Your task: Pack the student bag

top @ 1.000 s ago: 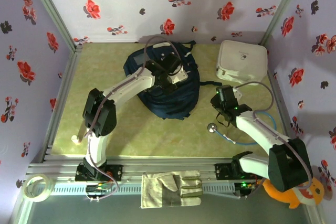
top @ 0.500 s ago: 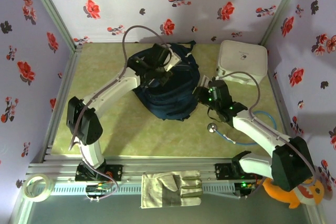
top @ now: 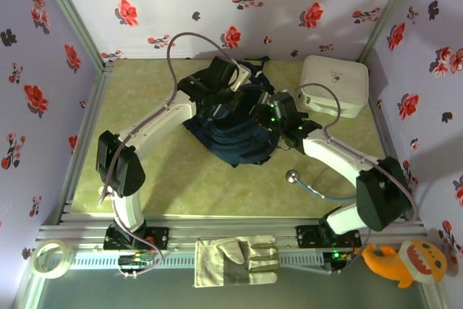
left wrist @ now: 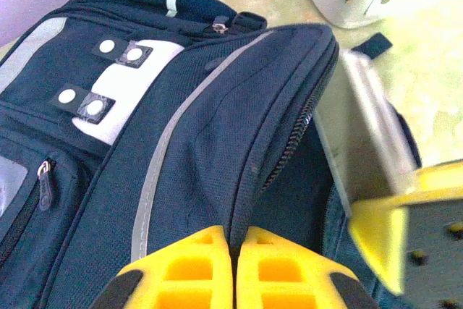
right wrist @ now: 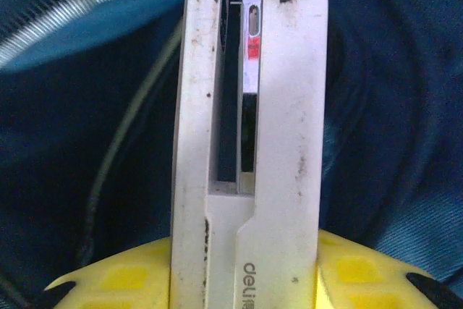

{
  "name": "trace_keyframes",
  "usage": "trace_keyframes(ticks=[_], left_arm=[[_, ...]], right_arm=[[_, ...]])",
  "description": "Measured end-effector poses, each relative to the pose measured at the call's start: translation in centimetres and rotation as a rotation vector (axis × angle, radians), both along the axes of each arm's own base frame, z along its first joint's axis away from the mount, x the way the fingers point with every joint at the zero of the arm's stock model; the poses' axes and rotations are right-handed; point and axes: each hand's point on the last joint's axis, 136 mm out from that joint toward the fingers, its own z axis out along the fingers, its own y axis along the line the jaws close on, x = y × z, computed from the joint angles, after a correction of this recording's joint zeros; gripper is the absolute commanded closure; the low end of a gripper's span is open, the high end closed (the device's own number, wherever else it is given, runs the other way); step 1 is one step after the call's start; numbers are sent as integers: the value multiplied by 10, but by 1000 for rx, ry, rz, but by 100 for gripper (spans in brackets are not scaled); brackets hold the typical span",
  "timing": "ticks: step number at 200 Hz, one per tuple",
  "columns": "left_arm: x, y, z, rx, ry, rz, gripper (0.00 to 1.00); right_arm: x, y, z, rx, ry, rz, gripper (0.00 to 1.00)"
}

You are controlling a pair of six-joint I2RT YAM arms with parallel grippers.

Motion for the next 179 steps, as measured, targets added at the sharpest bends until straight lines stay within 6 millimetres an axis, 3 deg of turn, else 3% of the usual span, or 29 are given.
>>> trace_keyframes(ticks=[23, 58, 77, 103, 139, 159, 179], left_arm=[[8, -2, 2, -32, 24, 30, 100], [19, 3, 11, -102, 59, 75, 100], [23, 8, 14, -140, 82, 95, 100], [27, 13, 14, -179, 121, 110, 100], [26, 12, 14, -214, 154, 104, 100], [23, 9, 11, -230, 174, 82, 64], [21, 3, 12, -281, 180, 56, 48]], right_arm=[[12, 16, 4, 25, 12, 22, 68], [32, 39, 25, 76, -14, 66, 48], [35, 43, 32, 90, -32, 80, 44], [34, 36, 32, 105, -49, 67, 40], [24, 8, 28, 98, -50, 21, 41], [19, -9, 35, 84, -78, -17, 41], [11, -29, 43, 46, -107, -67, 38]])
